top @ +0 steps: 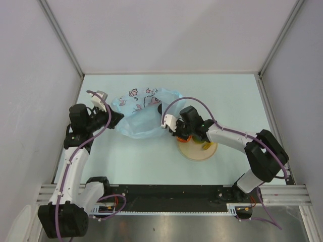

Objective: Take the fake fruits out of the plastic bag

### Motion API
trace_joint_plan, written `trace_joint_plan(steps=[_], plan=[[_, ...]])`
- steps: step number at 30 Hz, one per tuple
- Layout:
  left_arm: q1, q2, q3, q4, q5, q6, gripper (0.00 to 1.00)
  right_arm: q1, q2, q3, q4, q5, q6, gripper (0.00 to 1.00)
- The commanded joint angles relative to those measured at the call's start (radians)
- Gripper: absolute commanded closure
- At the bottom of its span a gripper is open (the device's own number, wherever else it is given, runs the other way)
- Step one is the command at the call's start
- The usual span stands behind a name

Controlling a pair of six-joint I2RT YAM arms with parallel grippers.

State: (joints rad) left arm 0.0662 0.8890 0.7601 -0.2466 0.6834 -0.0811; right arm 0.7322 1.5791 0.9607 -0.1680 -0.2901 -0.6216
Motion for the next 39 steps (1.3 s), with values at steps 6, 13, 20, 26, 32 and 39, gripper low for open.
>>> trace_joint_plan(steps=[6,13,20,26,32,39], plan=[[0.009,0.001,0.001,0.049,0.013,-0.025,1.00,-0.034,-0.010,-0.037,0.007,0.051,-0.036,1.00],[0.011,0.008,0.005,0.052,0.015,-0.026,1.00,-0.033,-0.034,-0.042,0.036,0.020,-0.004,1.00],[0.007,0.018,0.050,-0.020,0.048,0.007,1.00,-0.005,-0.132,0.105,-0.011,-0.162,0.166,0.78],[0.006,0.005,0.099,-0.080,0.094,0.027,1.00,-0.002,-0.145,0.188,0.126,-0.181,0.364,0.28],[0.003,-0.033,0.116,-0.151,0.133,0.040,0.99,0.042,0.033,0.294,0.300,-0.084,0.367,0.36],[0.000,-0.082,0.163,-0.178,0.143,0.012,0.99,0.062,0.329,0.452,0.306,0.122,0.289,0.42]])
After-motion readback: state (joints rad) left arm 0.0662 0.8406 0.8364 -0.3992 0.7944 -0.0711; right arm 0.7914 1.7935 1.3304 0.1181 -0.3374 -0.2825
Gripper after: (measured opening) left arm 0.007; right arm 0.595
